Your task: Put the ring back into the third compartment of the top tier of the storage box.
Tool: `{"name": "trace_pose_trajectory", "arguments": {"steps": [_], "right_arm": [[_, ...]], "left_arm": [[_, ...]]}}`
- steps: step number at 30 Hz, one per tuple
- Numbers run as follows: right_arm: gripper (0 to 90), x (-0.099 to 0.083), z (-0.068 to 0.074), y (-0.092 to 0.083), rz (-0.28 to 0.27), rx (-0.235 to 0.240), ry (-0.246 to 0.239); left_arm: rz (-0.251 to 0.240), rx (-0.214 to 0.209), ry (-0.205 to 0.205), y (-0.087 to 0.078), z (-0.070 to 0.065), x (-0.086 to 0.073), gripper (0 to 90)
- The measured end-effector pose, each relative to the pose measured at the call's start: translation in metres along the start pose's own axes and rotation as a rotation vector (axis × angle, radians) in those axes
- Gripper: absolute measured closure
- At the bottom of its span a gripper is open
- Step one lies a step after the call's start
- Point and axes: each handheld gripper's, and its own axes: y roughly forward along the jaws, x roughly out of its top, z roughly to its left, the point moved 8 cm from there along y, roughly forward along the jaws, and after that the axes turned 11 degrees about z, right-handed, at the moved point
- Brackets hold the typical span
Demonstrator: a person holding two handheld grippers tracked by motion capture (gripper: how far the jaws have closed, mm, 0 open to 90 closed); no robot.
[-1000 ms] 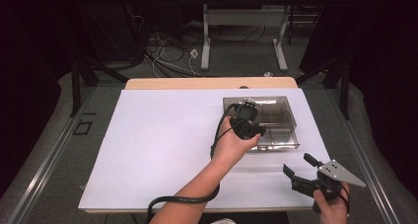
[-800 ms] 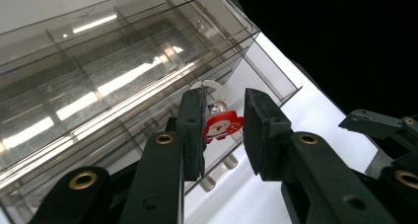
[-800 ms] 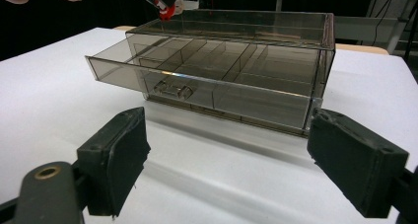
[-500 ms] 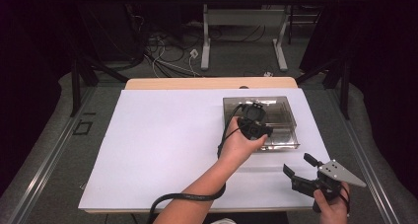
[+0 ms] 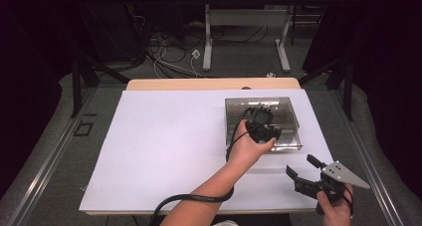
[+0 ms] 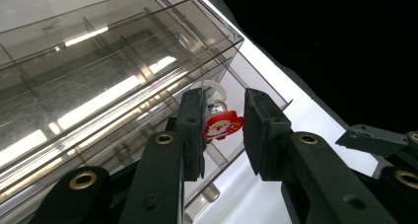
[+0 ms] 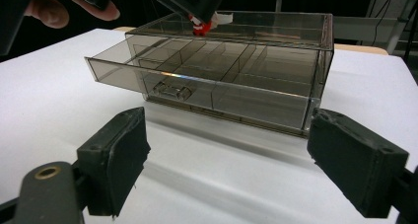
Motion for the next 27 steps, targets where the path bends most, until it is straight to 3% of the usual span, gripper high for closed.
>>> {"name": "trace_pose_trajectory", "arguments": {"steps": [18, 27], "right_arm": [[15.0, 0.0, 0.0, 0.001, -0.003, 0.003, -0.006], [15.0, 0.0, 0.001, 0.001, 0.001, 0.006, 0.0]], "left_arm": [[0.004, -0.009, -0.006, 0.025, -0.007, 0.001, 69.9], [0.031, -0.018, 0.005, 0.036, -0.008, -0.002, 69.8]]}}
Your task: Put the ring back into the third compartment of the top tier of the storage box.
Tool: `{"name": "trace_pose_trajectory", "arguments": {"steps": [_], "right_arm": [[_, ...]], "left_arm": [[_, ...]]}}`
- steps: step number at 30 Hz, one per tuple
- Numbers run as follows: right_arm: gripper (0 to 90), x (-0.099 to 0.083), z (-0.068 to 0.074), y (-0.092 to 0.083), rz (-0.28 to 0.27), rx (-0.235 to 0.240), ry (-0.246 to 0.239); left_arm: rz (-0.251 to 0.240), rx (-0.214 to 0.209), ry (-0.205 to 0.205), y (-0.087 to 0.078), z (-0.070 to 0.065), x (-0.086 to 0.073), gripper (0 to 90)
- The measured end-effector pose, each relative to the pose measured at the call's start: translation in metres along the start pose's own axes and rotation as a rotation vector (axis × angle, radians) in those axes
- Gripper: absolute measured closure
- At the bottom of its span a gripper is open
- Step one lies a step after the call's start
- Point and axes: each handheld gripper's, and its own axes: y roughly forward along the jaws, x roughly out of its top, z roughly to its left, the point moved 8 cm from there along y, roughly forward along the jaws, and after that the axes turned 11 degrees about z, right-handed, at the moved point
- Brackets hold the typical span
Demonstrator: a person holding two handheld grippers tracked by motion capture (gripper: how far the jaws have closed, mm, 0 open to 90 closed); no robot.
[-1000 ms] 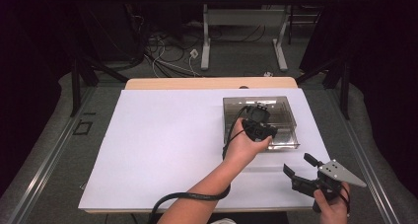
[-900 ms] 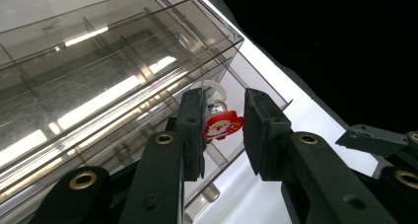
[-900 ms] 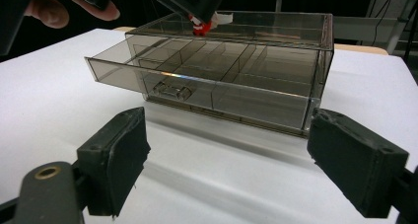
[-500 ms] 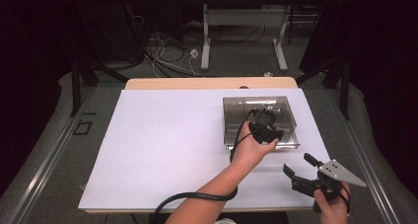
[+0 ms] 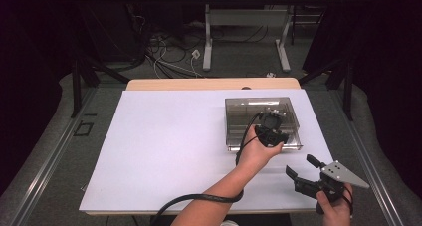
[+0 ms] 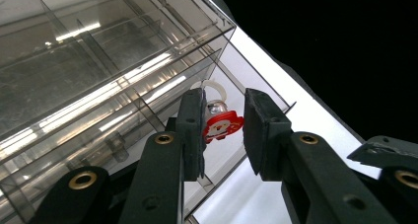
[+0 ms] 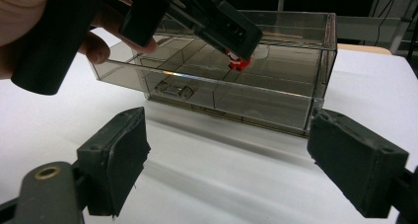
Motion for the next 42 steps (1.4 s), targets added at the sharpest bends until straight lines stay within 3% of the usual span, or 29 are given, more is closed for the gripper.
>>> {"name": "trace_pose_trajectory", "arguments": {"steps": [15, 19, 26, 36, 42], "right_arm": [[15.0, 0.0, 0.0, 0.0, -0.002, -0.002, -0.003], [15.0, 0.0, 0.0, 0.0, -0.001, 0.003, -0.004], [15.0, 0.0, 0.0, 0.0, 0.0, 0.002, -0.005], [15.0, 0.001, 0.0, 0.001, -0.012, -0.003, -0.003], [15.0, 0.001, 0.0, 0.001, -0.006, 0.0, -0.005]], "left_arm": [[0.018, -0.002, -0.005, 0.009, -0.001, -0.002, 68.4], [0.0, 0.0, -0.006, 0.008, 0.0, 0.0, 60.5], [0.004, 0.002, -0.008, 0.006, 0.001, -0.001, 57.8], [-0.028, 0.038, 0.008, -0.003, 0.004, -0.002, 49.6], [-0.049, 0.032, 0.011, -0.01, 0.004, -0.002, 44.9]]}}
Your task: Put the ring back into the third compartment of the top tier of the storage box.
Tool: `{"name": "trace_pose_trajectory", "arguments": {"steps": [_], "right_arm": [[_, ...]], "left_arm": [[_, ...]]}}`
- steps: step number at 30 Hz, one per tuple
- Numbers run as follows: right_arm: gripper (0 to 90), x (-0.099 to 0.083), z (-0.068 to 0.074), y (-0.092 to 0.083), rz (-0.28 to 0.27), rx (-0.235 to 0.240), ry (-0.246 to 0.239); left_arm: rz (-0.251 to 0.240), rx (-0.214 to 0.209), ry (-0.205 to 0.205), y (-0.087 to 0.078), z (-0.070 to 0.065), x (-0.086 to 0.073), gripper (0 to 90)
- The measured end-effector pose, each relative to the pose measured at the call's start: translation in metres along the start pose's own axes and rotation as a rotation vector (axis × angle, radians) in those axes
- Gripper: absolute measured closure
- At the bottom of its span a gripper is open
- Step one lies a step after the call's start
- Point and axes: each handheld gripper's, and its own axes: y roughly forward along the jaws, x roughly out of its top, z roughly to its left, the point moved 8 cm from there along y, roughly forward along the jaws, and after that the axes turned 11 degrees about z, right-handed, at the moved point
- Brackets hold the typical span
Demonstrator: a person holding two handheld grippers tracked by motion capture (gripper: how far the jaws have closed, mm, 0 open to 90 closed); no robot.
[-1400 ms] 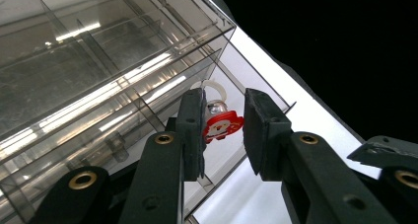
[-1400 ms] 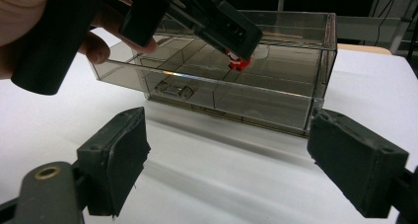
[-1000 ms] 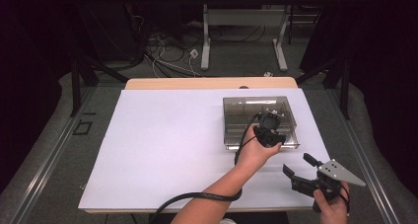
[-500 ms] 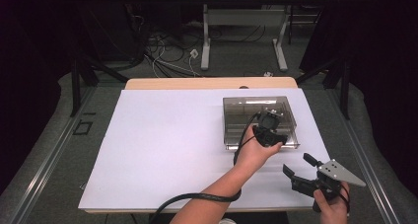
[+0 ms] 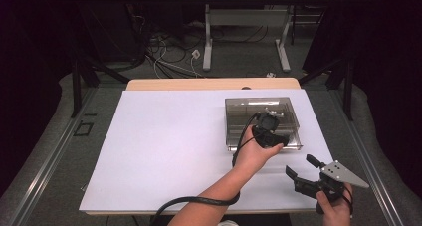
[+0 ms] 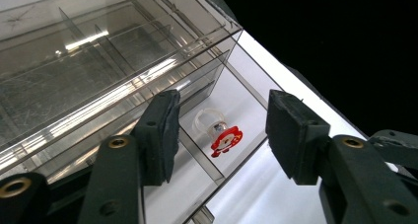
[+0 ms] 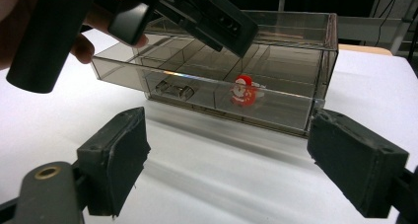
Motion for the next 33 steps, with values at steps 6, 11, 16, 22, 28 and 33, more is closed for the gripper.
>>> {"name": "trace_pose_trajectory", "arguments": {"steps": [6, 11, 16, 22, 28, 33], "right_arm": [[15.0, 0.0, 0.0, 0.0, 0.009, 0.003, -0.006], [15.0, 0.0, 0.0, 0.0, 0.01, 0.002, -0.004], [15.0, 0.001, 0.002, 0.002, 0.004, 0.006, -0.011], [15.0, 0.0, 0.003, 0.003, 0.014, 0.009, -0.012], [15.0, 0.0, 0.002, 0.003, 0.01, 0.007, -0.012], [15.0, 0.0, 0.002, 0.003, 0.015, 0.001, -0.007]], "left_arm": [[-0.01, 0.002, 0.003, -0.008, 0.0, -0.002, 42.2], [-0.033, 0.029, 0.019, -0.016, 0.003, -0.007, 38.0], [-0.057, 0.037, 0.06, -0.027, 0.008, -0.013, 33.1], [-0.109, 0.062, 0.123, -0.048, 0.016, -0.024, 31.3], [-0.136, 0.071, 0.142, -0.067, 0.024, -0.034, 30.2], [-0.141, 0.075, 0.133, -0.081, 0.033, -0.044, 28.0]]}}
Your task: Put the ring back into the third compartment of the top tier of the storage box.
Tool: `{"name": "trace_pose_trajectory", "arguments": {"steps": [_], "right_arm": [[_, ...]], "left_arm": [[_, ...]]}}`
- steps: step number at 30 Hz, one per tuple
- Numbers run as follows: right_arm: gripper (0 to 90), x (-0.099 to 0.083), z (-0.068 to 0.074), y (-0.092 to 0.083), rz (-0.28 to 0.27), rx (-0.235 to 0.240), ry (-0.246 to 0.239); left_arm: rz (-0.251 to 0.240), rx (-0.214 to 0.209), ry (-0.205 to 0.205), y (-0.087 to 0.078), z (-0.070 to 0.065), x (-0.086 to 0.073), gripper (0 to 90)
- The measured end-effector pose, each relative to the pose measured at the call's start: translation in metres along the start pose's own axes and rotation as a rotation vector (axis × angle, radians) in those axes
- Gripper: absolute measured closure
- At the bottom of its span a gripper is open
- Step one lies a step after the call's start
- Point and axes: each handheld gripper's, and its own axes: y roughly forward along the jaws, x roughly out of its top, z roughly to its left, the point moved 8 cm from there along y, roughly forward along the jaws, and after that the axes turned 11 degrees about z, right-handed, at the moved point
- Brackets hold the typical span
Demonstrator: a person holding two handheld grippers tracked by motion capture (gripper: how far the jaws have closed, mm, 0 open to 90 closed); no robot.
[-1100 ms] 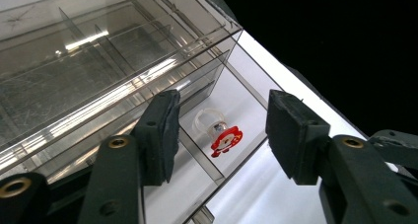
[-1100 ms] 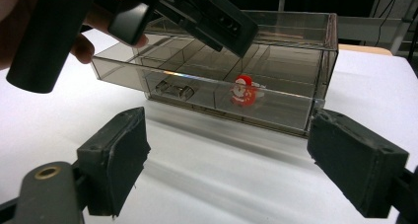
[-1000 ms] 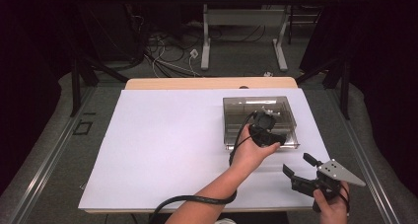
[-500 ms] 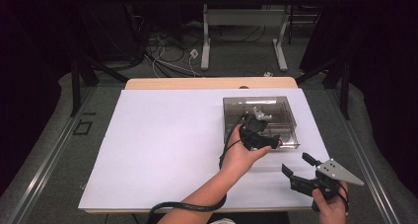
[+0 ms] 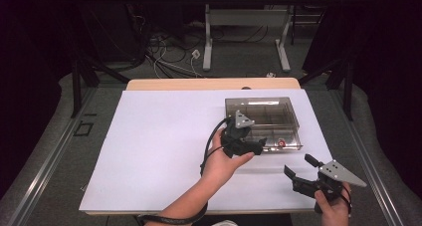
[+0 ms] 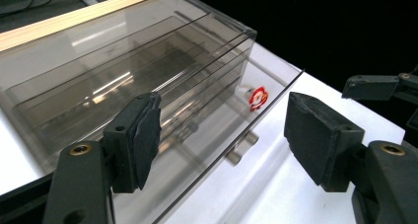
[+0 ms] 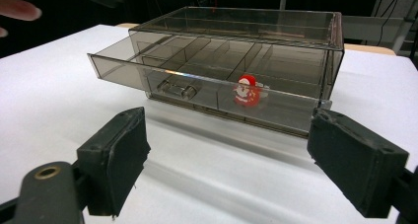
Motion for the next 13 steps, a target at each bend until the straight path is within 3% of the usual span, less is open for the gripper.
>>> {"name": "trace_pose_trajectory", "arguments": {"steps": [6, 11, 13], "right_arm": [[15.0, 0.0, 0.0, 0.0, 0.0, -0.003, 0.001], [15.0, -0.001, -0.002, -0.002, 0.02, -0.007, -0.005], [15.2, 0.002, -0.006, -0.002, -0.01, -0.023, -0.005]], "left_arm": [[-0.018, -0.014, -0.02, -0.014, 0.012, -0.016, 16.1], [-0.033, -0.016, -0.007, -0.027, 0.023, -0.037, 6.1], [-0.031, -0.021, -0.002, -0.032, 0.028, -0.048, 0.0]]}}
